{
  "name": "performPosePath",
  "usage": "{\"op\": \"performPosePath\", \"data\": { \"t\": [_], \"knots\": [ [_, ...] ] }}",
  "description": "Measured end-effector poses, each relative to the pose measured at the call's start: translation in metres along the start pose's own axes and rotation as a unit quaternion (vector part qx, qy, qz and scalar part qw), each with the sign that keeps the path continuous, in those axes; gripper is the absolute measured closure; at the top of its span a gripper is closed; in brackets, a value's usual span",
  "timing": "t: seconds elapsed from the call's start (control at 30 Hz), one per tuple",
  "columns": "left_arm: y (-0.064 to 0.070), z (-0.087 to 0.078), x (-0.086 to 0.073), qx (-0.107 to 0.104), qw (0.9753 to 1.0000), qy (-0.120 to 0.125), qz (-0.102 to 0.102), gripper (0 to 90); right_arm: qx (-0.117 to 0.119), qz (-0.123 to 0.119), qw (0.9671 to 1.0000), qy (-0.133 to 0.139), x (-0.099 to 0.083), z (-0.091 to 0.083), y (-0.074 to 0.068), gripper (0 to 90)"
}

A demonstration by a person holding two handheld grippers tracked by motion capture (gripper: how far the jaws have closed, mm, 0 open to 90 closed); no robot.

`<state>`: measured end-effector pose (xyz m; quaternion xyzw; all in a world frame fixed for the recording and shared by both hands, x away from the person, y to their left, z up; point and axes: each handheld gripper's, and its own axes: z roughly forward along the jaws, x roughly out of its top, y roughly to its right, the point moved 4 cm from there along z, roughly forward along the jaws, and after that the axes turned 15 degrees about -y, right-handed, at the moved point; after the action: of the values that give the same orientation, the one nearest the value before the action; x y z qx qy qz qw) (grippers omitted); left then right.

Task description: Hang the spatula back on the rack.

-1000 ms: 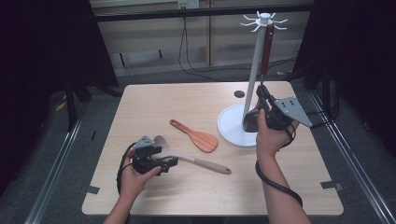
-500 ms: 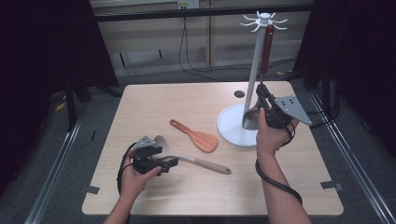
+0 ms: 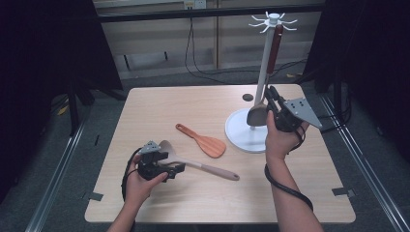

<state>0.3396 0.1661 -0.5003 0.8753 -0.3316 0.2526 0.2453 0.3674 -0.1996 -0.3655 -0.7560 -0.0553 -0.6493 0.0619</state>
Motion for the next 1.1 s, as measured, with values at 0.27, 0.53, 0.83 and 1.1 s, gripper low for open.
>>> {"op": "performPosePath", "data": {
  "t": [0.27, 0.53, 0.83, 1.1],
  "knots": [
    [-0.001, 0.001, 0.000, 0.000, 1.0000, 0.000, -0.003, 7.9, 0.006, -0.002, 0.9997, 0.022, 0.011, -0.005, 0.000, 82.4],
    [-0.001, 0.001, 0.000, 0.001, 1.0000, -0.001, -0.001, 7.9, 0.012, 0.004, 0.9977, 0.067, 0.031, -0.013, 0.004, 89.4],
    [-0.002, 0.001, 0.000, 0.003, 1.0000, -0.001, -0.001, 8.2, -0.024, 0.015, 0.9916, 0.126, 0.049, -0.018, 0.016, 90.0],
    [-0.002, 0.002, -0.001, 0.000, 1.0000, -0.004, -0.003, 8.0, -0.023, 0.009, 0.9889, 0.147, 0.065, -0.017, 0.018, 90.0]
  ]
}}
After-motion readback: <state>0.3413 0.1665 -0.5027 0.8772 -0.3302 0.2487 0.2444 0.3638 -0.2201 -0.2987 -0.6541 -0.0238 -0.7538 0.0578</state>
